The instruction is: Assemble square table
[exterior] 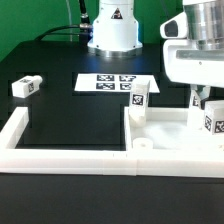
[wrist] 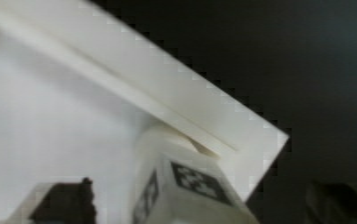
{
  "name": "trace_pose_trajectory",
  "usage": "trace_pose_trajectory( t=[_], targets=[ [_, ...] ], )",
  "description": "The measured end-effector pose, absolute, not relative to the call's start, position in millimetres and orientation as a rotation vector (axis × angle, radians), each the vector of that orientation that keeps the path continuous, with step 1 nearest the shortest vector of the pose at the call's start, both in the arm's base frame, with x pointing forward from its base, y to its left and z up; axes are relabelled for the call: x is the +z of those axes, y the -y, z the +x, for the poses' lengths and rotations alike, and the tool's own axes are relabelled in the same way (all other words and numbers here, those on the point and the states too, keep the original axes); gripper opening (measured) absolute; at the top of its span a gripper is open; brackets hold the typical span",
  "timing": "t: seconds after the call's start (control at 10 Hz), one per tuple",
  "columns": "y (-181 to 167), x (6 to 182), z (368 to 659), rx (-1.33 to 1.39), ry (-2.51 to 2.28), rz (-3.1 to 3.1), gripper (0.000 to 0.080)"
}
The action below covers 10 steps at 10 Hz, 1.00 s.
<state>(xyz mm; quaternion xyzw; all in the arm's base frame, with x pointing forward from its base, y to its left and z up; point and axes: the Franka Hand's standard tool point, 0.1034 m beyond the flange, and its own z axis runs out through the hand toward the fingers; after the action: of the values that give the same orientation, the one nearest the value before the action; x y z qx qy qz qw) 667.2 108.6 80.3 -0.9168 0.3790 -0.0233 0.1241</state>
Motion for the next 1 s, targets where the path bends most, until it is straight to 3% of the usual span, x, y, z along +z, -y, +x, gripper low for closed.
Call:
trace_pose_trajectory(
  t=[0.2, 0.5, 0.6, 0.8, 0.9, 1.0],
  targets=[
    [-107.2, 77.8, 666.4, -0.091, -0.906, -2.752, 0.0645],
    [-103.9, 77.7, 666.4, -0.124, -0.541, -2.871, 0.0648],
    [-99.5, 85.9, 677.5, -0.147, -0.167, -2.983, 0.0648],
    [-103.0, 85.6, 680.0, -0.159, -0.144, -2.987, 0.0648],
    [-102.6, 85.6, 680.1, -0.158, -0.153, -2.987, 0.0559],
    [-103.1, 85.5, 680.0, -0.155, -0.194, -2.983, 0.0378]
  ],
)
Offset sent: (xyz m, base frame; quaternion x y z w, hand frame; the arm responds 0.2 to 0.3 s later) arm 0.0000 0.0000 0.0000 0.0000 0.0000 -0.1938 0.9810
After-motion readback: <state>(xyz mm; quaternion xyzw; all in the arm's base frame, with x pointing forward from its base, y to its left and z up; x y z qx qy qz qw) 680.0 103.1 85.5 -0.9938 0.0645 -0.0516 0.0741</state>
